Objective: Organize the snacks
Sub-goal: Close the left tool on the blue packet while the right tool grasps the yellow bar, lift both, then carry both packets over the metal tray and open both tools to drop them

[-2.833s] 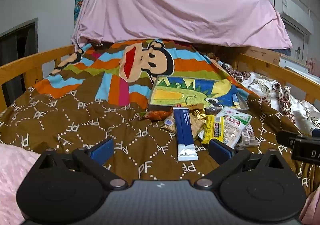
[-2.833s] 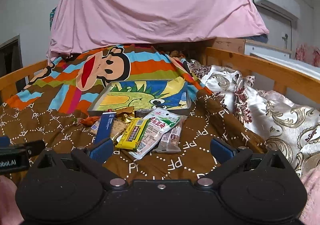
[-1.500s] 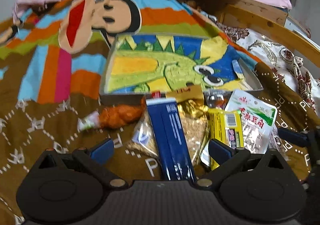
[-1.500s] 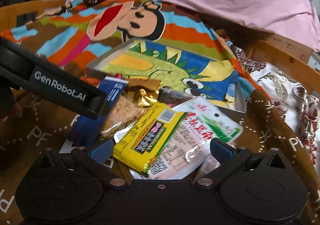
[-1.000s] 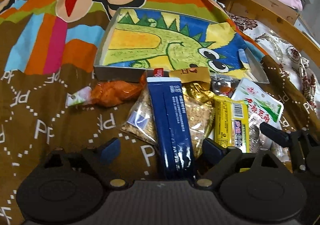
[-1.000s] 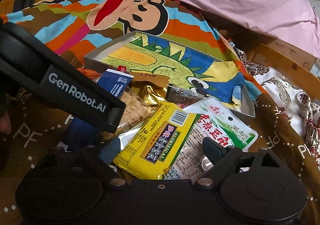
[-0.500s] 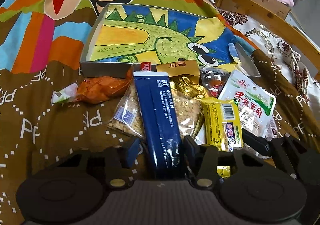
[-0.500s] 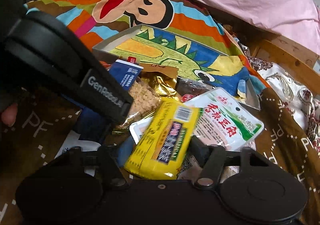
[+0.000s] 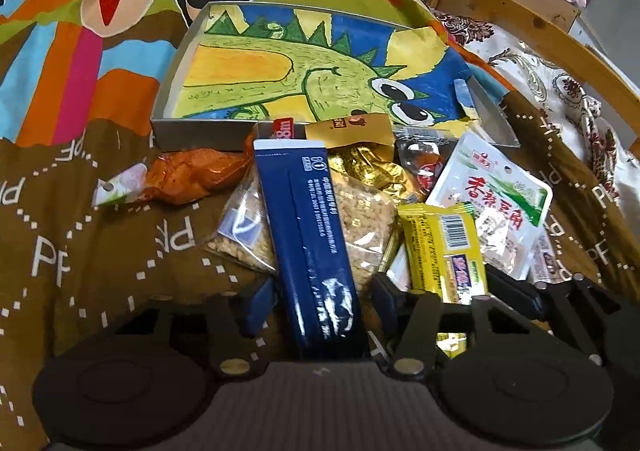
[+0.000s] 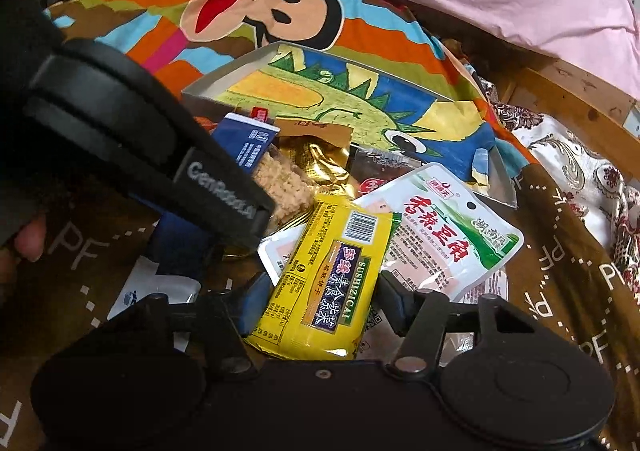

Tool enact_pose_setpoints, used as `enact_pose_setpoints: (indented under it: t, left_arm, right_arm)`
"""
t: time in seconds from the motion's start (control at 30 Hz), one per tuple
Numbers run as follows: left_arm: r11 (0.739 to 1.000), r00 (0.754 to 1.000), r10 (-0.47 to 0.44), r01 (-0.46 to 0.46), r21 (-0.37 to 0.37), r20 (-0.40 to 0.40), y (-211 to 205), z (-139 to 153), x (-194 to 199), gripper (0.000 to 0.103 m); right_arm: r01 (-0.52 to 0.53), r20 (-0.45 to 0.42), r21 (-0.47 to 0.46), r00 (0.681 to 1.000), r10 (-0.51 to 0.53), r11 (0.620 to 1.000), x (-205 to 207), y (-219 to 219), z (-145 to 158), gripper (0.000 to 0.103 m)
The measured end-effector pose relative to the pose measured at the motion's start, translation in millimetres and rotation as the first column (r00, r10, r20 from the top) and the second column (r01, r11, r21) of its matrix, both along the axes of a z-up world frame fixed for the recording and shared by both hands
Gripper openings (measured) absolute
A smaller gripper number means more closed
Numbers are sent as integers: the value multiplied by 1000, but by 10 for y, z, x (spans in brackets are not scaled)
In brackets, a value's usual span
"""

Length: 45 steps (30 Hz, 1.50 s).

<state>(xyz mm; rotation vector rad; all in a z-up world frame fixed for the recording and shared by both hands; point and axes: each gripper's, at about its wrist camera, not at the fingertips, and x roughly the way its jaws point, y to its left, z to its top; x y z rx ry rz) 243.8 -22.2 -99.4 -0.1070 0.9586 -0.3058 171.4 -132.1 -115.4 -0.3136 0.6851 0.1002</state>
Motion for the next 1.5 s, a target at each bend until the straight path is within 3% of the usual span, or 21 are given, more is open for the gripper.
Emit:
enact_pose_setpoints:
  t: [0.2, 0.4, 0.67, 0.8, 1.03, 1.23, 1.37, 1.5]
  left_arm:
    - [999, 1000, 17, -18, -28, -19, 31, 44, -54, 37]
    - [999, 1000, 2, -2, -39, 8, 2, 134, -200, 34]
    - [999, 988, -21, 25, -26, 151, -53, 377, -413, 34]
    - [999, 988, 4, 4, -51, 154, -15, 407, -403, 34]
    - [994, 984, 68, -51, -102, 165, 114, 434, -350, 34]
    - [975, 965, 167, -131, -177, 203, 263, 540, -226, 34]
    - [962, 947, 217, -166, -216, 239, 333, 602, -12, 35]
    - [947, 914, 277, -208, -246, 296, 398, 665, 305, 35]
  right_arm:
    - [6, 3, 28, 1000, -6, 1000, -30, -35, 28, 58]
    - [17, 32, 18, 999, -18, 1000, -137, -81, 100, 56]
    - [-4, 118, -80, 993, 14, 997, -290, -45, 164, 55]
    - [-8, 127, -120, 992, 24, 993, -308, -16, 136, 55]
    - [-5, 227, -187, 973, 48, 982, -349, 3, 189, 55]
    - [1, 350, -233, 933, 83, 973, -292, -13, 293, 56]
    - [-23, 439, -317, 882, 169, 948, -168, 22, 320, 56]
    - [-26, 493, -353, 844, 210, 935, 81, 63, 336, 56]
